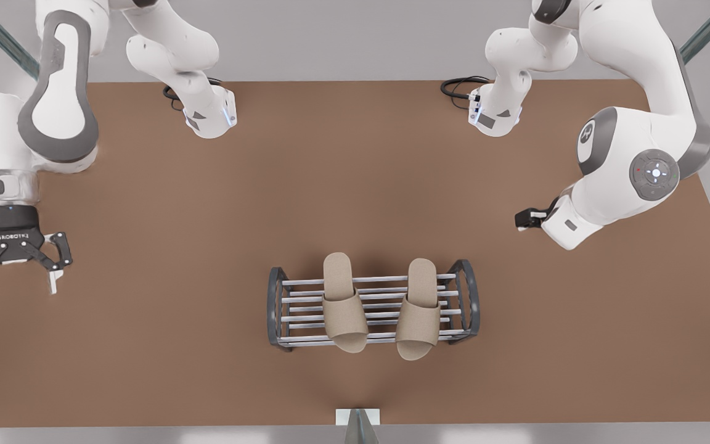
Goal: Place the right shoe on the shoe rack with the right arm, and place the left shoe on the shoe rack with the left arm
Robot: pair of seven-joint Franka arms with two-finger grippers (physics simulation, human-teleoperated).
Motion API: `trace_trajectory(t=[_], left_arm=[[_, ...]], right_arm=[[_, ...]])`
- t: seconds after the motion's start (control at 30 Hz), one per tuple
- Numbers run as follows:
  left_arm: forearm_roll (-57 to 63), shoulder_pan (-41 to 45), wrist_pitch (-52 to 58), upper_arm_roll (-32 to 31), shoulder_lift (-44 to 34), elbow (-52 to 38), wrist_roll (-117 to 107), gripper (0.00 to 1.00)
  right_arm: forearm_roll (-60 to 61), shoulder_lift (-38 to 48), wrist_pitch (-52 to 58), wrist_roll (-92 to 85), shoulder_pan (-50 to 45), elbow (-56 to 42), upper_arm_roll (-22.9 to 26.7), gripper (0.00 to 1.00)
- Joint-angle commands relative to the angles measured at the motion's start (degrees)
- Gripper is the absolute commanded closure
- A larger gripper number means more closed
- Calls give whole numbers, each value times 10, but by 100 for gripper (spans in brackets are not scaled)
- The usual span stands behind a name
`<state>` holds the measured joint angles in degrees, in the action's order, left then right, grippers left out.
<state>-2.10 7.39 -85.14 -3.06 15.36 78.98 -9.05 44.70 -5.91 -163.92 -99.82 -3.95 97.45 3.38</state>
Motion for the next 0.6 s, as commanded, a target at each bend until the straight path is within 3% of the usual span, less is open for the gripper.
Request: trace_trajectory(t=[0.0, 0.03, 0.1, 0.2, 0.3, 0.57], left_arm=[[-11, 0, 9, 1, -1, -1, 42, 0], [-12, 0, 10, 2, -1, -2, 43, 0], [-13, 0, 19, 5, -1, -2, 40, 0], [-17, 0, 31, 5, 0, -2, 40, 0], [-16, 0, 31, 6, 3, -2, 40, 0], [-14, 0, 38, 5, 5, -2, 40, 0]], right_arm=[[-473, 16, 486, 928, -5, -32, 0, 0], [-477, 21, 615, 1085, -5, -35, -15, 0], [-465, 31, 644, 1165, 1, -10, -42, 0], [-468, 34, 605, 1127, 8, 43, -51, 1], [-470, -57, 681, 1106, 31, -89, -57, 0], [-466, -55, 643, 1106, 33, -86, -53, 0]])
